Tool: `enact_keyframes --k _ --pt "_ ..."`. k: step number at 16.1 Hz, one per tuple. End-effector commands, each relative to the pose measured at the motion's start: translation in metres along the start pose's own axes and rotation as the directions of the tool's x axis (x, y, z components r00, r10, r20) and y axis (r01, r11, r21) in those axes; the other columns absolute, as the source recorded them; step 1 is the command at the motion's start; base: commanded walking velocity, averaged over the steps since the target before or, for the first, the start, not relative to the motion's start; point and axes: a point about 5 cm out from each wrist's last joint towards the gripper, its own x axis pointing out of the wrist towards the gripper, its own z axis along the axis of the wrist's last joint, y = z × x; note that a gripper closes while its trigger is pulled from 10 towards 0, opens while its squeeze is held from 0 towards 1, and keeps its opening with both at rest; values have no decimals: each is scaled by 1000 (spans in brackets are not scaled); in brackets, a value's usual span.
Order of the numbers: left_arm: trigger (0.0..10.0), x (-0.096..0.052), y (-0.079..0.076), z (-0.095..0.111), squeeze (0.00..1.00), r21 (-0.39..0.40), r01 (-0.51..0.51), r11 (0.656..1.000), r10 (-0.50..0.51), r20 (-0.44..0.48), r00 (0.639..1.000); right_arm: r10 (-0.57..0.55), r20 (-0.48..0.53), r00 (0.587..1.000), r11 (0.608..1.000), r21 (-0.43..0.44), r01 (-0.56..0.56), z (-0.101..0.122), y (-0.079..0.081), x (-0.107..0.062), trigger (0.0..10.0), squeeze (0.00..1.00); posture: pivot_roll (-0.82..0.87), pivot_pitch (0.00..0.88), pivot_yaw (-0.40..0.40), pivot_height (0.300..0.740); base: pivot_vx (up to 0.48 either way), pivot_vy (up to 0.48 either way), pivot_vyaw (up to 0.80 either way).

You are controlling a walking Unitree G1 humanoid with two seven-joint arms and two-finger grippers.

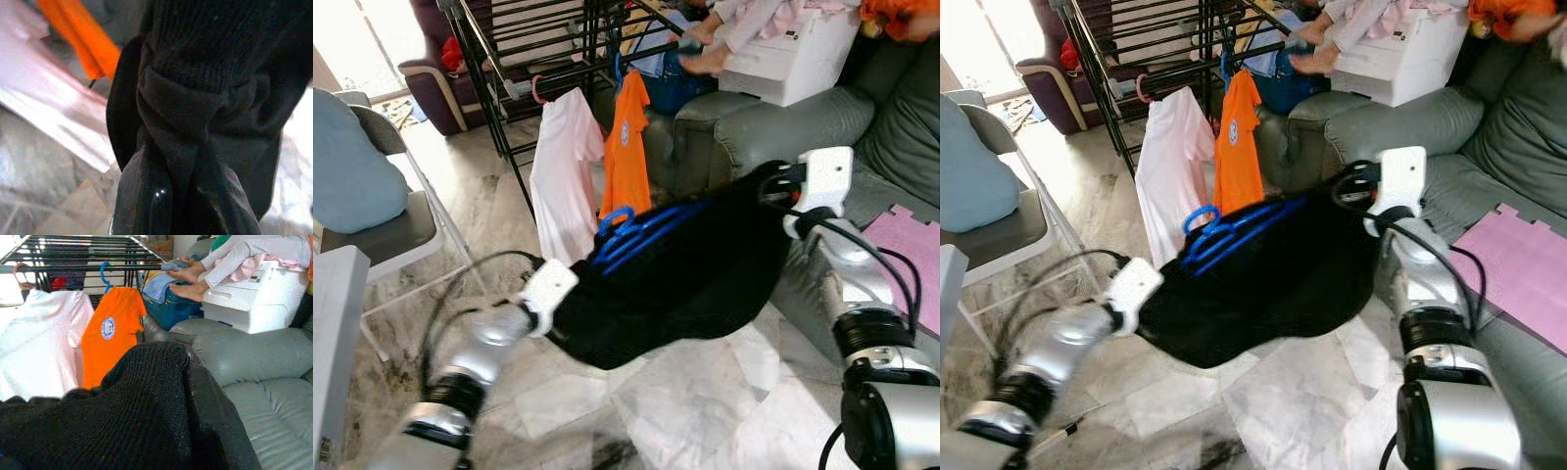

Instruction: Hang hanger

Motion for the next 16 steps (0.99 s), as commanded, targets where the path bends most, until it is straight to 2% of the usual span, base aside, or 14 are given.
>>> enact_keyframes --k 1,3,4,6,7,8,9,10,12,13,15,16 --pt "0 1 4 -3 0 -96 -115 989 114 -16 993 29 65 997 999 -19 -28 15 9 6 0 0 -159 0 63 740 0 0 0" --pt "0 10 -7 7 0 -206 -147 967 152 11 988 53 59 997 999 -5 -53 12 20 7 0 0 -164 0 62 740 0 0 0" --pt "0 12 -10 11 0 -235 -148 961 158 23 987 68 54 996 998 5 -68 10 25 7 0 0 -162 0 61 740 0 0 0" --pt "0 17 -11 19 0 -312 -183 932 201 26 979 156 14 988 988 17 -156 -1 45 5 0 0 -162 0 61 740 0 0 0" --pt "0 20 -13 24 0 -382 -191 904 216 25 976 272 -27 962 962 11 -271 -12 64 -1 0 0 -155 0 62 740 0 0 0" --pt "0 22 -13 28 0 -451 -196 871 229 19 973 386 -74 919 922 6 -387 -24 81 -9 0 0 -157 0 62 740 0 0 0" --pt "0 23 -10 31 0 -490 -206 847 244 15 970 482 -105 870 875 2 -484 -33 94 -19 0 0 -157 0 62 740 0 0 0" --pt "0 24 -7 35 0 -538 -208 817 256 16 966 582 -144 801 810 6 -587 -43 106 -33 0 0 -162 0 62 740 0 0 0" --pt "0 24 -5 39 0 -568 -201 798 257 18 966 625 -203 754 770 5 -638 -54 110 -42 0 0 -162 0 61 740 0 0 0" --pt "0 25 -2 43 0 -595 -196 779 261 24 965 657 -253 710 731 -17 -682 -63 113 -51 0 0 -161 0 61 740 0 0 0" --pt "0 24 4 47 0 -618 -204 759 276 23 961 684 -286 672 693 -35 -720 -67 115 -59 0 0 -161 0 61 740 0 0 0" --pt "0 23 6 49 0 -615 -200 762 276 30 961 662 -316 679 697 -71 -713 -69 113 -60 10000 0 -161 0 58 740 0 0 0"
